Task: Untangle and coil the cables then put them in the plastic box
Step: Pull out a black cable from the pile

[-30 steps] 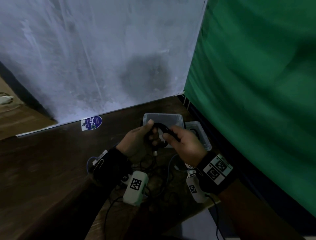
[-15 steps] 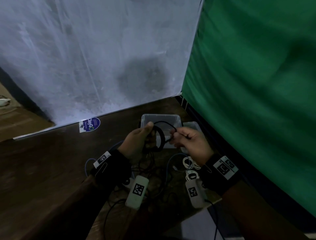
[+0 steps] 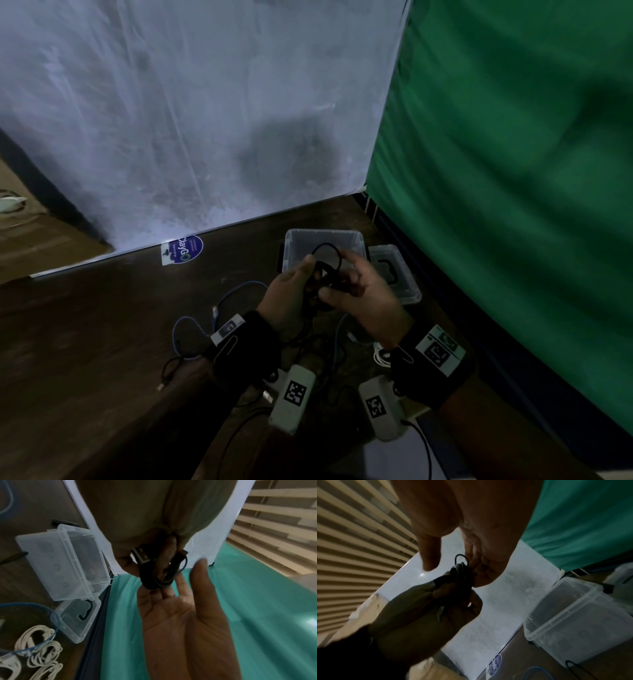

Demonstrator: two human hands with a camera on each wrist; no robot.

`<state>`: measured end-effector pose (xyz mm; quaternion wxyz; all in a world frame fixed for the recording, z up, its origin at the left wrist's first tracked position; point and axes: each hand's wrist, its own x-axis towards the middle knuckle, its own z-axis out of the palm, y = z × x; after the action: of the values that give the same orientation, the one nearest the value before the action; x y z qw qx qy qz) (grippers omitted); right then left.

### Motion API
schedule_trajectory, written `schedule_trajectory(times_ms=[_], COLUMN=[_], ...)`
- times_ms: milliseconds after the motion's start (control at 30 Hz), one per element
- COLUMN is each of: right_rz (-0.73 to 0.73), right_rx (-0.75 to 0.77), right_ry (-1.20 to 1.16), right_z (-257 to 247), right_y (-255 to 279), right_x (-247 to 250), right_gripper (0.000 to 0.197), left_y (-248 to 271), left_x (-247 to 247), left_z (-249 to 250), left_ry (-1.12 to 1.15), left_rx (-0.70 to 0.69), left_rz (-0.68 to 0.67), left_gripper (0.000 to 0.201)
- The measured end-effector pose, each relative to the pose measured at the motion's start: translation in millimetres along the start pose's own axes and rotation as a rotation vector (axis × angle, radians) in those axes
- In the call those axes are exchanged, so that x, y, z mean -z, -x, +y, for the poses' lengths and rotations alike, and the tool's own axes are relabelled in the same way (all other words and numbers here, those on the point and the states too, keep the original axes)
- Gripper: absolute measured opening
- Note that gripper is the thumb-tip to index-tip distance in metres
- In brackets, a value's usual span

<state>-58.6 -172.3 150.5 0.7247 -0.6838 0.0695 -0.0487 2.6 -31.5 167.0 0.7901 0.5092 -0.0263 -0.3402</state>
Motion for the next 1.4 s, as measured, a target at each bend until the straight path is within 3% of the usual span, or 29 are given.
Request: schedule_trajectory(times_ms=[33, 100, 167, 300, 400, 500, 600, 700, 833, 933, 1033, 1133, 1267, 1400], right_rz=[-0.021, -0.026, -0.012, 0.093, 0.223, 0.204, 0.234, 0.294, 0.309, 0.343, 0.373, 0.361, 0.298, 0.25], right_rx=[0.006, 0.043, 0.079, 0.159, 0.213, 0.207, 0.23, 0.251, 0.242, 0.279, 0.35, 0.434, 0.641, 0.667], right_ry=[0.074, 0.146, 0.122, 0.065, 0.022, -0.029, 0.071, 0.117, 0.106, 0.172, 0.205, 0.309, 0.676, 0.818], right_z=[2.4, 5.4, 4.6, 0.3, -3.7, -6.9, -8.5, -12.0, -12.6, -12.9, -18.4, -20.6, -25.3, -22.4], right_y=[0.7, 1.5, 2.1, 6.3, 6.3, 3.1, 0.4, -2.0, -5.0, -6.5, -5.7, -5.4, -2.6, -0.9], right_x=[-0.1, 0.0, -0.8, -5.3, -5.9, -4.3, -2.7, -1.9, 0.0, 1.8, 2.8, 8.8, 15.2, 16.4], right_gripper=[0.086, 0.095, 0.085, 0.048, 0.058, 0.043, 0.026, 0.021, 0.006, 0.017, 0.021, 0.01, 0.017, 0.02], left_y=[-0.3, 0.2, 1.2, 1.6, 3.3, 2.8, 0.5, -1.1, -2.4, -4.2, -4.7, -6.7, -14.5, -15.5], left_x=[-0.4, -3.0, -5.5, -13.3, -20.1, -19.0, -12.0, -6.9, -3.5, -2.6, -5.1, -3.4, 7.2, 11.4], left_z=[-0.5, -2.9, -5.6, -8.5, -11.7, -14.7, -13.1, -10.4, -7.9, -10.0, -9.1, 1.8, 13.9, 15.5], left_ry=[-0.036, -0.121, -0.128, -0.085, -0.075, -0.066, -0.273, -0.513, -0.62, -0.708, -0.718, -0.712, -0.695, -0.699], left_rx=[-0.017, -0.049, -0.05, -0.046, -0.059, -0.068, -0.168, -0.261, -0.325, -0.394, -0.369, -0.296, -0.197, -0.152], left_rz=[0.005, -0.007, -0.027, -0.04, -0.041, -0.076, -0.18, -0.134, -0.128, -0.12, -0.107, -0.193, -0.297, -0.388], left_gripper=[0.041, 0.04, 0.04, 0.036, 0.032, 0.023, 0.016, 0.025, 0.029, 0.018, 0.015, 0.022, 0.029, 0.041])
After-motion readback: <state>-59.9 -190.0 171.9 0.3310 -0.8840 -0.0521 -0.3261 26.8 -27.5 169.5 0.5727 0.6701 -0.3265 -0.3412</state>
